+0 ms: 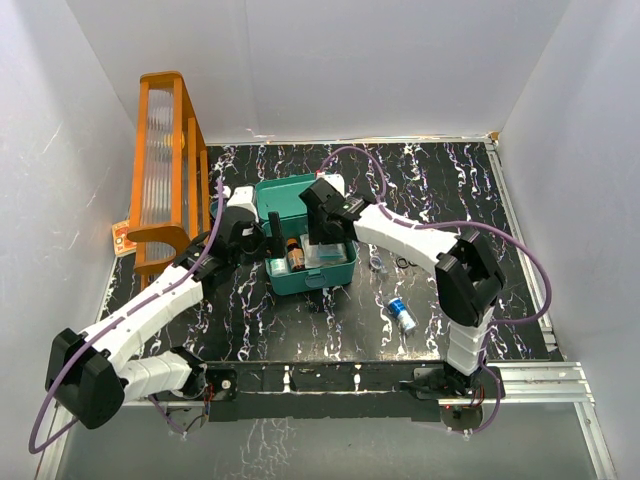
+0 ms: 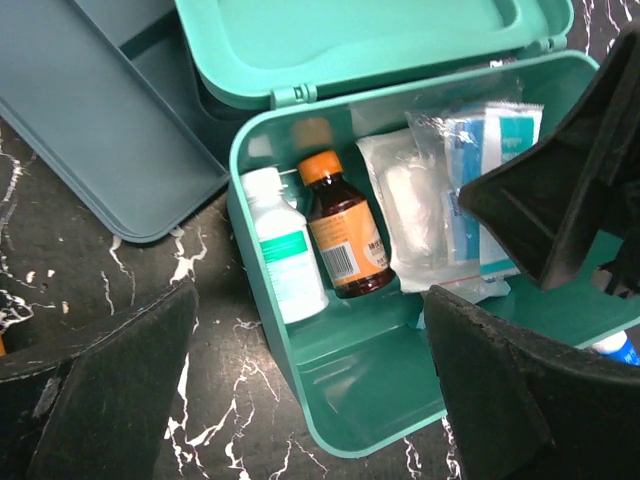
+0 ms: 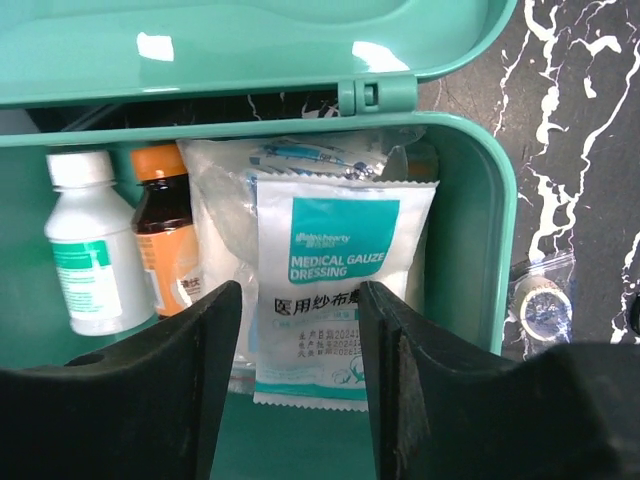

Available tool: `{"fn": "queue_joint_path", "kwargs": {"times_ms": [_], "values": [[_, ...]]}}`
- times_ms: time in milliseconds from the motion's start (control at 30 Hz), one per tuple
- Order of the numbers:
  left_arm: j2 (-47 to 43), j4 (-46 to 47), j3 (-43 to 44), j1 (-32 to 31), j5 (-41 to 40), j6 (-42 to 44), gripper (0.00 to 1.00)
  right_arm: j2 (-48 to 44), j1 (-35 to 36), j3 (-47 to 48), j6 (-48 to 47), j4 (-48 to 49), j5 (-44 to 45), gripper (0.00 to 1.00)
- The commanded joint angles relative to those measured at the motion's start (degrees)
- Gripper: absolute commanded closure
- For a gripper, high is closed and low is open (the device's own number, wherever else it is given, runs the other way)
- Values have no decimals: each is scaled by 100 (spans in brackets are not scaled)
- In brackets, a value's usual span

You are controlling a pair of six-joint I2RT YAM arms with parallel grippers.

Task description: Organize the medicine kit

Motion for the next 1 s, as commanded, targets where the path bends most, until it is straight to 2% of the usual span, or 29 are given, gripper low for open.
{"fn": "queue_joint_path", "kwargs": {"times_ms": [0, 200, 333, 500, 733, 967], "values": [[76, 58, -46, 86, 570, 24, 5, -631, -35, 283, -67, 458, -128, 50], [75, 43, -134, 108, 729, 85, 6, -1231, -89, 63, 153, 645, -65, 48], [128, 76, -181, 108, 878, 225, 7, -1628, -136, -236, 373, 772, 315, 47], [345, 92, -134, 107, 994, 358, 13, -1991, -253, -558, 508, 806, 690, 47], [541, 292, -75, 108, 1300, 410, 24, -1912, -809, -946, 527, 651, -537, 47], [820, 482, 117, 112, 1539, 481, 33, -1690, -1133, -1168, 530, 557, -1042, 50]]}}
